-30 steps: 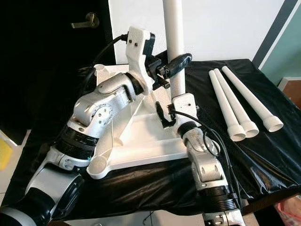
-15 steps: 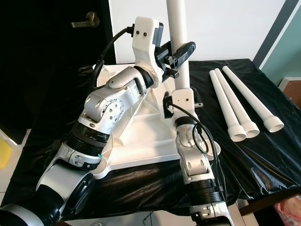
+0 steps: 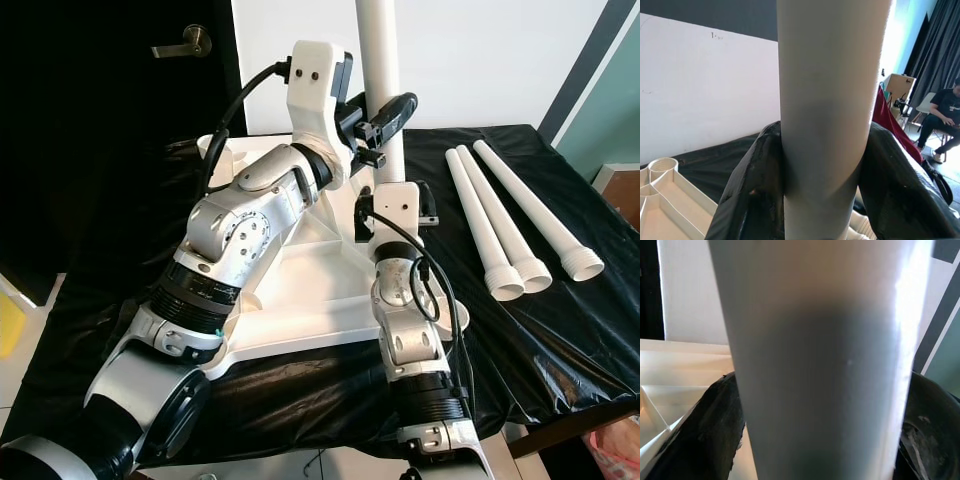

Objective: Building children table

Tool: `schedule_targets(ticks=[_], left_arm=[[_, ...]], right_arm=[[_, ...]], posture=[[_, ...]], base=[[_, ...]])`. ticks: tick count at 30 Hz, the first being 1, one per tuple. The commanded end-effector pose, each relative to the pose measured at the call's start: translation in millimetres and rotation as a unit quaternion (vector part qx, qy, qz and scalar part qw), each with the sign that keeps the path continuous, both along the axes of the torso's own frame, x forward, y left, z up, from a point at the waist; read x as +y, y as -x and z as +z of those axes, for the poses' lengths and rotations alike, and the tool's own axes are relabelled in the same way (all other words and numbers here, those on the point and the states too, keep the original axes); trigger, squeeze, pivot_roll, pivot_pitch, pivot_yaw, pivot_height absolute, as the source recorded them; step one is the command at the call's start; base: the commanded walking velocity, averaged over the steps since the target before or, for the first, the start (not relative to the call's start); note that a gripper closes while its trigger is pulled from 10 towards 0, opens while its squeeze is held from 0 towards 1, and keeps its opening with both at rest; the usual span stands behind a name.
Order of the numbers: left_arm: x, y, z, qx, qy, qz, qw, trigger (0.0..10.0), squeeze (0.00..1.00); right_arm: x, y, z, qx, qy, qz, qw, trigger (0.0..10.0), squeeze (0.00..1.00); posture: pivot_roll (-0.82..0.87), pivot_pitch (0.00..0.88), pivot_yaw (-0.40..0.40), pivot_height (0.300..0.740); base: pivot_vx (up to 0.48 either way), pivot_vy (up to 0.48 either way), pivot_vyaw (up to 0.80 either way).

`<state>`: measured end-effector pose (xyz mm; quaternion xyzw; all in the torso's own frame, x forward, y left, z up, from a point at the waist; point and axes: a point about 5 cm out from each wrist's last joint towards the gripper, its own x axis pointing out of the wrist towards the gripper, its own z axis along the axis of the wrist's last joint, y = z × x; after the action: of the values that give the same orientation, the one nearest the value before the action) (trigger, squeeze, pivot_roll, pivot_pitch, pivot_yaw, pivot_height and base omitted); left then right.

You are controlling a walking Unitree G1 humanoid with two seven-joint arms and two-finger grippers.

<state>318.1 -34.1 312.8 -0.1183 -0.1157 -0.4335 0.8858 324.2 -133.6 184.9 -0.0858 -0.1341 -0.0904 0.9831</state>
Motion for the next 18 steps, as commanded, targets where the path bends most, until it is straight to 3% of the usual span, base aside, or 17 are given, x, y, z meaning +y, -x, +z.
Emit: schedule_targets(ticks=[1,2,3,5,6,8,9,18], left_arm=[[-1.9,3.2,8.6,-0.012,0.003,-0.006,1.0,10.0,0.0],[-1.9,3.2,8.6,-0.012,0.003,-0.006,1.0,10.0,0.0],[-2.3,3.3,8.8,-0.012,0.004,-0.006,1.0,10.0,0.0],[-2.3,3.3,8.8,-0.012,0.004,-0.006,1.0,10.0,0.0],[-2.7,3.5,8.9,-0.012,0.004,-0.008,1.0,10.0,0.0],[-2.7,3.5,8.9,-0.012,0.004,-0.008,1.0,10.0,0.0],[-2.9,3.7,9.2,-0.011,0.005,-0.009,1.0,10.0,0.0],[-3.6,4.5,9.1,-0.01,0.005,-0.013,1.0,10.0,0.0]], right_arm=[[0.8,-2.0,1.2,-0.003,0.001,-0.004,1.0,10.0,0.0],[0.8,-2.0,1.2,-0.003,0.001,-0.004,1.0,10.0,0.0],[0.3,-2.5,1.5,-0.003,-0.001,-0.005,1.0,8.4,0.0],[0.3,-2.5,1.5,-0.003,-0.001,-0.005,1.0,8.4,0.0],[0.0,-2.9,1.6,-0.004,-0.002,-0.005,1.0,3.9,0.0],[0.0,-2.9,1.6,-0.004,-0.002,-0.005,1.0,3.9,0.0],[-0.2,-3.4,1.5,-0.003,-0.003,-0.006,1.0,0.0,0.0],[-0.2,-4.3,0.7,-0.002,-0.006,-0.004,1.0,0.0,0.0]], posture=[[0.01,0.0,-0.036,0.74],[0.01,0.0,-0.036,0.74],[0.0,0.0,-0.035,0.74],[0.0,0.0,-0.035,0.74],[0.0,0.0,-0.035,0.74],[0.0,0.0,-0.035,0.74],[0.0,0.0,-0.035,0.74],[0.0,0.0,-0.037,0.74]], base=[[0.0,0.0,0.0],[0.0,0.0,0.0],[0.0,0.0,0.0],[0.0,0.0,0.0],[0.0,0.0,0.0],[0.0,0.0,0.0],[0.0,0.0,0.0],[0.0,0.0,0.0]])
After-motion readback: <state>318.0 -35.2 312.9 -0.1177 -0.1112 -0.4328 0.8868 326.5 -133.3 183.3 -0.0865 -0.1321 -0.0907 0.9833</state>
